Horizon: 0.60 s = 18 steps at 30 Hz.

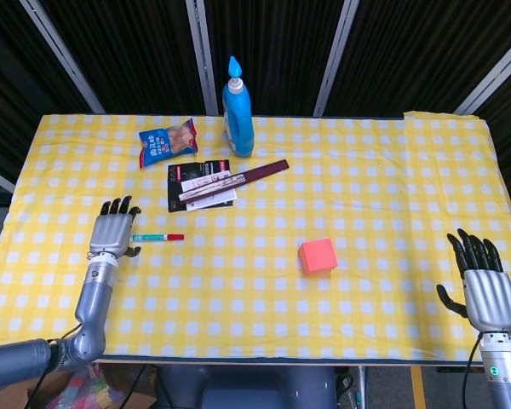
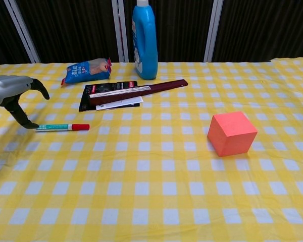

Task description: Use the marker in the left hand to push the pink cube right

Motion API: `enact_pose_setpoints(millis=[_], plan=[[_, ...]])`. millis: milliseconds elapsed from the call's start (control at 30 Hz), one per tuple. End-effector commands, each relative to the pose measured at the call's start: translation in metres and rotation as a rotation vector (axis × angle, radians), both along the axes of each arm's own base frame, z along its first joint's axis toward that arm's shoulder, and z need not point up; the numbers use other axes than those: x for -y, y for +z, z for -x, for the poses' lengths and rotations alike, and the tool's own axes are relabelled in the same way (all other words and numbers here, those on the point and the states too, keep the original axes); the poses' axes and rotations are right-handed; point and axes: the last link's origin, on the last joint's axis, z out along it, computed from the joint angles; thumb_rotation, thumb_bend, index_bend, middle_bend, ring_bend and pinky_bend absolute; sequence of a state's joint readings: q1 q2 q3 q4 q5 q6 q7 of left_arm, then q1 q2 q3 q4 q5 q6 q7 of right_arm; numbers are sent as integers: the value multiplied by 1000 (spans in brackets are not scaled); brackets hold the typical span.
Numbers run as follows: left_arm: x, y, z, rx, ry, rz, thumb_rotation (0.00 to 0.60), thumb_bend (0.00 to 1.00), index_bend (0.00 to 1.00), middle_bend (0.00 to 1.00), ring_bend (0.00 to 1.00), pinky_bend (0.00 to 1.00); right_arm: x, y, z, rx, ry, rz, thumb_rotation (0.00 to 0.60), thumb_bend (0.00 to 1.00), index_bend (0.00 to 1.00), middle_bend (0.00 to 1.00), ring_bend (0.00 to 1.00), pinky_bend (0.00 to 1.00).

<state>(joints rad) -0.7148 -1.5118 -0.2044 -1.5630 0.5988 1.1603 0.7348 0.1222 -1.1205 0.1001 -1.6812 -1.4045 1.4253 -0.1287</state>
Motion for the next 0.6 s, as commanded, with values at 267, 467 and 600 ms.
enact_pose_setpoints(millis=[267, 467, 600], plan=[[26, 67, 26, 48, -190, -199, 600, 111, 63, 0, 0, 10, 1, 0, 0, -18, 12, 4, 600, 378, 0, 0, 0, 0], [73, 105, 63, 18, -237, -266, 600, 100, 21, 0, 0, 4, 1, -1, 0, -38, 16, 14, 600, 379, 0, 0, 0, 0], [105, 117, 80, 37, -217, -281, 600, 98, 0, 0, 0, 0, 2, -2, -1, -55, 22, 22, 600, 378, 0, 0, 0, 0]])
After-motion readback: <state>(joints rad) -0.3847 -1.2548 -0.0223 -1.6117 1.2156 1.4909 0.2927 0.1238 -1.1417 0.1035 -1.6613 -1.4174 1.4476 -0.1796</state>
